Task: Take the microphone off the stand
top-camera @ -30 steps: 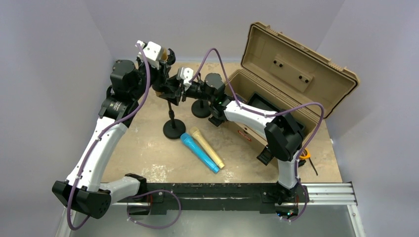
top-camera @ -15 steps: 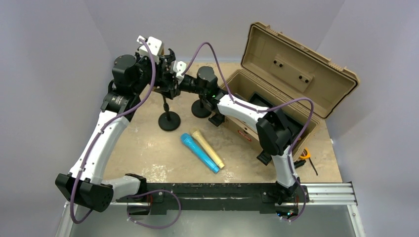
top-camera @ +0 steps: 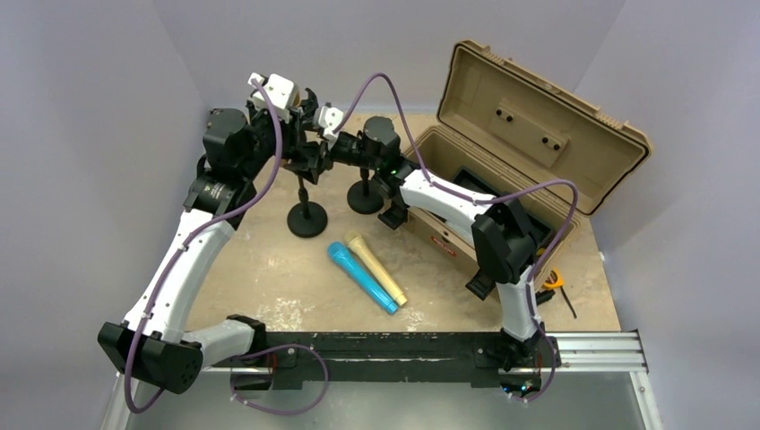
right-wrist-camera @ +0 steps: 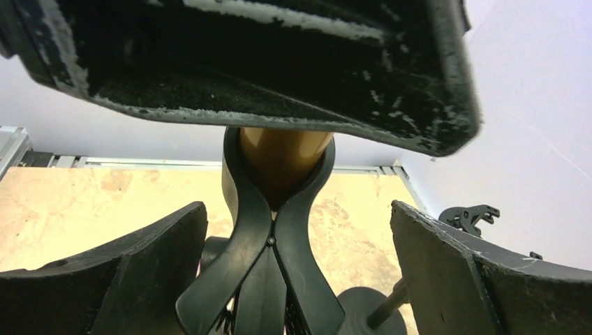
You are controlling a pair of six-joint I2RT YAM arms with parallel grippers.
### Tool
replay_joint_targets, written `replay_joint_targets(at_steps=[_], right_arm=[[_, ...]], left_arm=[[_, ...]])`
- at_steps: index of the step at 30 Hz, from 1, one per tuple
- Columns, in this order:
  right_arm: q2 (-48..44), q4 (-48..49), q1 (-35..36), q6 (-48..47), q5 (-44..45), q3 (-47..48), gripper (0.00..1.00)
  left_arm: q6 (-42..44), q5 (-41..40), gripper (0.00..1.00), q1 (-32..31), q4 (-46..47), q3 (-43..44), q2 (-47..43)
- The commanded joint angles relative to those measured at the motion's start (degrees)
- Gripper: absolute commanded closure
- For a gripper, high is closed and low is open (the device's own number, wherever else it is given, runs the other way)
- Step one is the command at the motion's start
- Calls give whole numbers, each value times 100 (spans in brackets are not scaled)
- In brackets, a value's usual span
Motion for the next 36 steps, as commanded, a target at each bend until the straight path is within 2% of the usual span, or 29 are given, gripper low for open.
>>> replay_joint_targets(at_steps=[1,6,16,17,19,23,24,25,32,36], right_arm=[[-419,-157,-289,-263,-98,-79,2],[-484,-491,-303,-517,-278,-116,7],[-494,-370,-314,-363,-94,-180,16],[-495,-369,-312,-362,-61,-184,20],[-499,-356,-312,-359,34,-218,40],[-524,-270,-316,-329,171,-321,84],[-537,-241,-314,-325,193,-345,98],[-543,-205,-312,-307,230,-368,100],[-438,-70,-311,-155,224,-356,100],[-382,-63,-312,-162,217,-343,100]], left_arm=[[-292,253,100,-56,-184,-142,-104],[-253,203,100,-41,-171,-169,-133],[-307,300,100,28,-146,-188,-115],[-317,313,100,36,-145,-188,-114],[-331,331,100,47,-136,-188,-107],[-348,348,100,58,-136,-188,-118],[-359,358,100,66,-141,-184,-116],[-361,367,100,67,-147,-180,-118],[-358,355,100,84,-187,-138,-161],[-223,-59,100,122,-254,-105,-262]])
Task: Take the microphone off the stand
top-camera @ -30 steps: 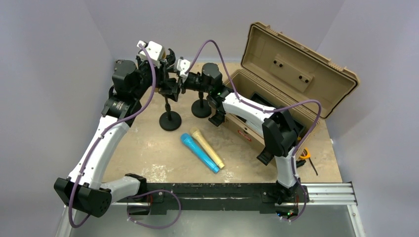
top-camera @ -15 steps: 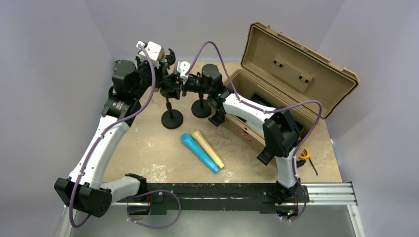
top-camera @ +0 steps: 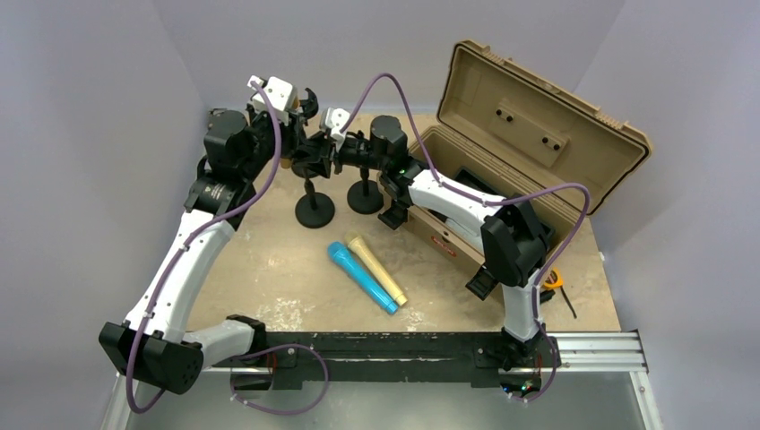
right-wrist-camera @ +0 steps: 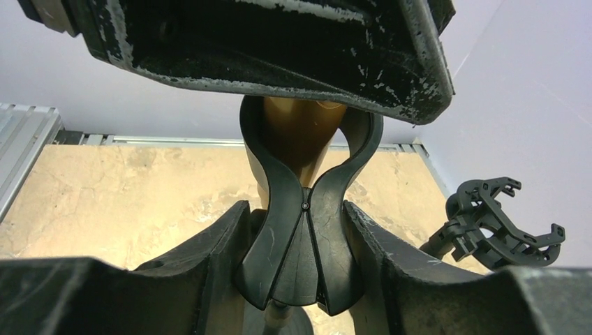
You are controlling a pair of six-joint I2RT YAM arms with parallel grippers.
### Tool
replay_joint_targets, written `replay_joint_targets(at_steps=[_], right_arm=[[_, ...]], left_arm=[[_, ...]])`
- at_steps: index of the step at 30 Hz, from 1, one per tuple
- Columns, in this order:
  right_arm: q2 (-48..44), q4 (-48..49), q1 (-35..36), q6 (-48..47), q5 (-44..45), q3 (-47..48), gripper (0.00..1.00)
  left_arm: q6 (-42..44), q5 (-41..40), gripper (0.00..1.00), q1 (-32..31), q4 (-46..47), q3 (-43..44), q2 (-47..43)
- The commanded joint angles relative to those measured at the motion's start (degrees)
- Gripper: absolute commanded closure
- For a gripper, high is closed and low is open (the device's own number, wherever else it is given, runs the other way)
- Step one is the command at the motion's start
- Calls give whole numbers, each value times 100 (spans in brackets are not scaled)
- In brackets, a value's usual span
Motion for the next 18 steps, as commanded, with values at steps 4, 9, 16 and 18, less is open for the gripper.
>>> replay_joint_targets(at_steps=[4,9,16,18], right_arm=[[17,356,-141,-225,588,29,100],[18,352,-145,-273,640,-9,100],[-7,353,-125,-274,841,-33,100],[29,280,-118,-267,893,80,100]], left_arm=[[-171,-746,100,103,-185,17,-368],[-298,-1388,100,232,143,-175,-670],[-200,-972,100,313,334,-293,-801],[-237,-76,100,251,423,-233,-784]])
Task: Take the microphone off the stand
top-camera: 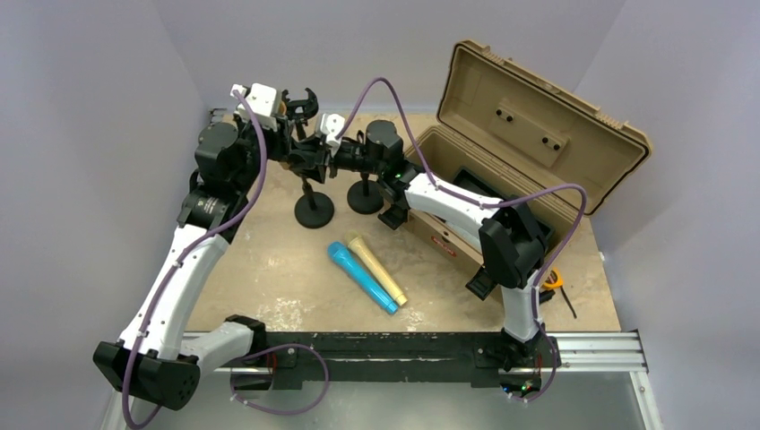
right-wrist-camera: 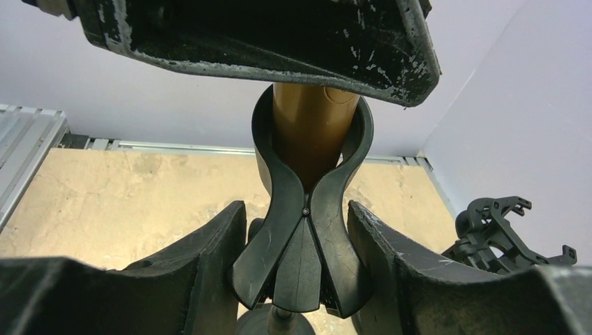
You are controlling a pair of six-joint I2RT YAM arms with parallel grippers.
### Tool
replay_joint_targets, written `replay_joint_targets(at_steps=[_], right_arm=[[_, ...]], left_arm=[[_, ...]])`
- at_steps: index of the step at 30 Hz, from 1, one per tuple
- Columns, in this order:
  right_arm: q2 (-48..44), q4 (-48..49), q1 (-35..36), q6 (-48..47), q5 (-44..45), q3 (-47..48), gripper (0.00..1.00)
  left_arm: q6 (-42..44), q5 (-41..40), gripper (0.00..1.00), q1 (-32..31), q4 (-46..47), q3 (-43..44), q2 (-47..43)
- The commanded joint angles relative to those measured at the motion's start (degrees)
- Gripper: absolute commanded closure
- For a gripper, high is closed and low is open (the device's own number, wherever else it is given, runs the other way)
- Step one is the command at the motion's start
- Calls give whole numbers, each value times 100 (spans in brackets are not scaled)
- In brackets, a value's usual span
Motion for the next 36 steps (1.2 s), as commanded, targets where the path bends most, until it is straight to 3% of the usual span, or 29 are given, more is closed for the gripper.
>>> replay_joint_targets(at_steps=[1,6,12,20,32,34,36], right_arm=[[34,110,-279,-171,861,158,100],[135,89,-270,-71,951,312,100],[226,163,-270,22,1018,340,100],[116,149,-271,81,1087,341,100],[118,-192,-274,56,1289,342,73],[151,-235,-276,62,1322,352,62],[109,-251,-274,63,1378,322,45]], left_arm=[[163,923,100,106,358,233,-226],[395,872,100,-464,-575,1295,121],[534,789,100,-912,-1011,1980,129],[714,494,100,-965,-756,1353,117],[632,230,100,-755,96,112,-3],[600,210,100,-731,125,80,5],[544,220,100,-675,132,79,2]])
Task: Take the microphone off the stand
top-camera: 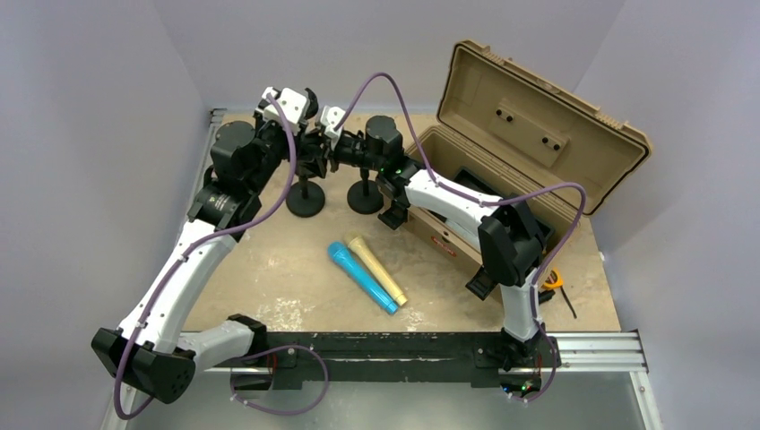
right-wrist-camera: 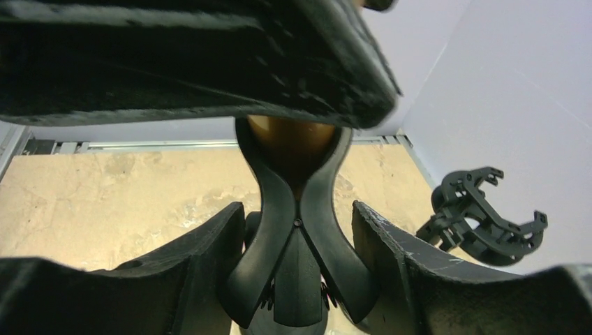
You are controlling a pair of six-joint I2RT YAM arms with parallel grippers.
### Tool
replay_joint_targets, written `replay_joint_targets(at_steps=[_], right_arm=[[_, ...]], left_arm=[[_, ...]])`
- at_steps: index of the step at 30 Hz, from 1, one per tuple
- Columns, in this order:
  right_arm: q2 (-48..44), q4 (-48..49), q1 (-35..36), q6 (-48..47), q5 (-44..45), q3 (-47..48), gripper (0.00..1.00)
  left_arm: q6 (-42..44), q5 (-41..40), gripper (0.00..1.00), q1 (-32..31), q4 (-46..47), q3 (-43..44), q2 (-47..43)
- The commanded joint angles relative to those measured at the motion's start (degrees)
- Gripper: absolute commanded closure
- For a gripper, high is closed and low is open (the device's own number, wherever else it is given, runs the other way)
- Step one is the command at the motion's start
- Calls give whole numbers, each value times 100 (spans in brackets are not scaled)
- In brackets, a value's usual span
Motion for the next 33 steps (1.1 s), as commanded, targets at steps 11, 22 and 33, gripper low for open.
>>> replay_joint_targets(at_steps=[11,22,33], right_arm=[[-242,322,-188,-185,476,-65,17],[-198,488,-193,-90,159,14,100],[108,-126,-188,11,483,408,100]], left_arm=[[-700,523,100,169,50,-14,-161],[-834,758,100,287,-47,175,-20],[-434,677,100,31,-642,1334,469]])
